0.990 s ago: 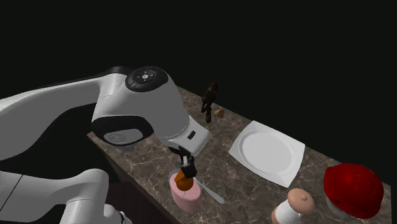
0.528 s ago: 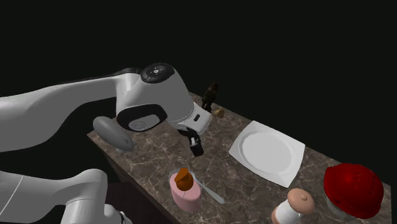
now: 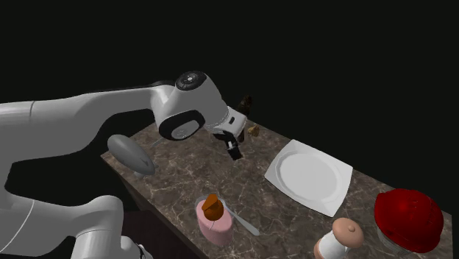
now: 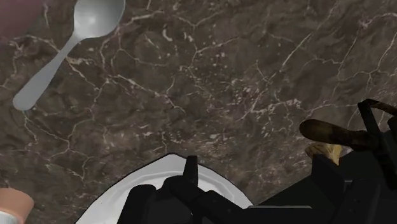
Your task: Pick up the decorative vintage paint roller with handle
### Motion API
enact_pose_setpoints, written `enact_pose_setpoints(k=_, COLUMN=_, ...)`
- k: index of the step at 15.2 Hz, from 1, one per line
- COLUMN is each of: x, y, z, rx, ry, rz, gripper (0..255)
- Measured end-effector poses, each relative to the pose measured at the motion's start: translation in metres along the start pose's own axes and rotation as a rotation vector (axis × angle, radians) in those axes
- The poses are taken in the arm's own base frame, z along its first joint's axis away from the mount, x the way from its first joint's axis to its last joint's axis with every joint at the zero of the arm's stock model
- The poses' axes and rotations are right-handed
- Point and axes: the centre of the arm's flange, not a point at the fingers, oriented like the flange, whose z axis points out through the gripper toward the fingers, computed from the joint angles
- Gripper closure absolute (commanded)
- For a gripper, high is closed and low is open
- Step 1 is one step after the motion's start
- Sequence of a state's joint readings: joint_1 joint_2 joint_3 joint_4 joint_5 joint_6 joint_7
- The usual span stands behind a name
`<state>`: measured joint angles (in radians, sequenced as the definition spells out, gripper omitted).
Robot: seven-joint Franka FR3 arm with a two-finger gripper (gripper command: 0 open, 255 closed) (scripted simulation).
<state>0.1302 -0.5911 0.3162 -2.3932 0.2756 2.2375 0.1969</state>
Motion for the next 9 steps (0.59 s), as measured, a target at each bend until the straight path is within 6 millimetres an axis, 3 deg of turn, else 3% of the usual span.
enact_pose_setpoints(k=9, x=0.024, y=-0.095, z=0.055, rx=0.042, ry=0.092, rz=-0.043, gripper=0)
